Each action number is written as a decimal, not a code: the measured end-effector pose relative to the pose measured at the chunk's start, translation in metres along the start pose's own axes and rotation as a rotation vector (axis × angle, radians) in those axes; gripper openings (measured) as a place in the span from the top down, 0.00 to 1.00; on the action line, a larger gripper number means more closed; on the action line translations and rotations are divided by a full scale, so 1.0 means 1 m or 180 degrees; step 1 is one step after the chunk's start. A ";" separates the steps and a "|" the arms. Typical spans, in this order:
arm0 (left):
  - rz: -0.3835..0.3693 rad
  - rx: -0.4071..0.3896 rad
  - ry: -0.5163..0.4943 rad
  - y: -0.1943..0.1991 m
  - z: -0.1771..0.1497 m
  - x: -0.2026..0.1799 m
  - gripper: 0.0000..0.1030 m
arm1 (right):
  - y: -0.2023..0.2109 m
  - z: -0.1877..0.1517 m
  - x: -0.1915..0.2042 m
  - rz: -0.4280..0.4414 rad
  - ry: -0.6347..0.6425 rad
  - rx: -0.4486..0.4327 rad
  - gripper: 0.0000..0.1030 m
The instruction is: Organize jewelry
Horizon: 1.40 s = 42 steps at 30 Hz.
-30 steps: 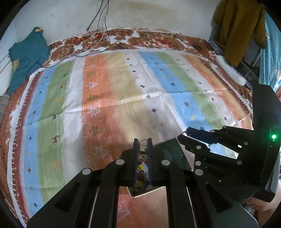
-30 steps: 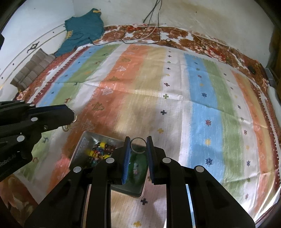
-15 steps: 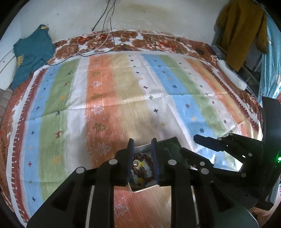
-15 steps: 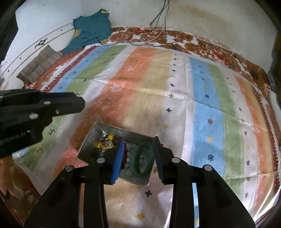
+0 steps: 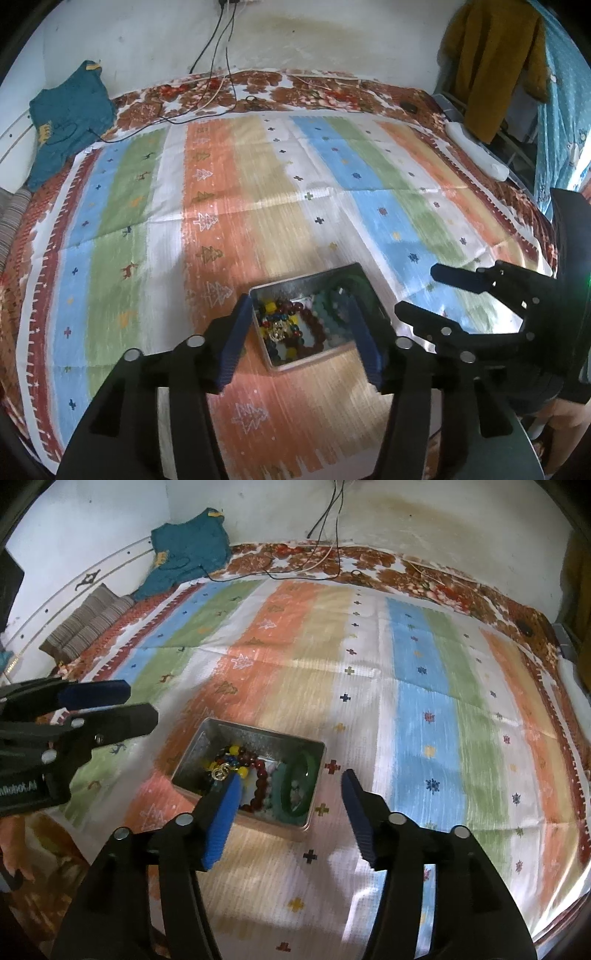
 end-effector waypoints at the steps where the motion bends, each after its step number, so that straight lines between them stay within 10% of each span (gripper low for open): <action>1: -0.0006 -0.0008 -0.0011 0.002 -0.002 -0.002 0.42 | 0.002 -0.001 -0.001 0.0009 -0.0010 -0.0012 0.40; 23: 0.0092 -0.0182 -0.0153 0.037 -0.040 -0.013 0.06 | 0.040 -0.024 -0.001 0.0096 -0.0007 -0.0226 0.10; 42: 0.0256 -0.0302 -0.0123 0.048 -0.048 -0.009 0.06 | 0.058 -0.030 0.000 0.0059 -0.0037 -0.0363 0.05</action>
Point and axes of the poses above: each gripper's, at about its wrist camera, not at the fingertips, and y roughly against the way its jaws point, x to its left, z to its top, the point moved 9 cm from there along -y, roughly the way its jaws point, and after that the axes turned 6 degrees about -z, right-handed, at the moved point
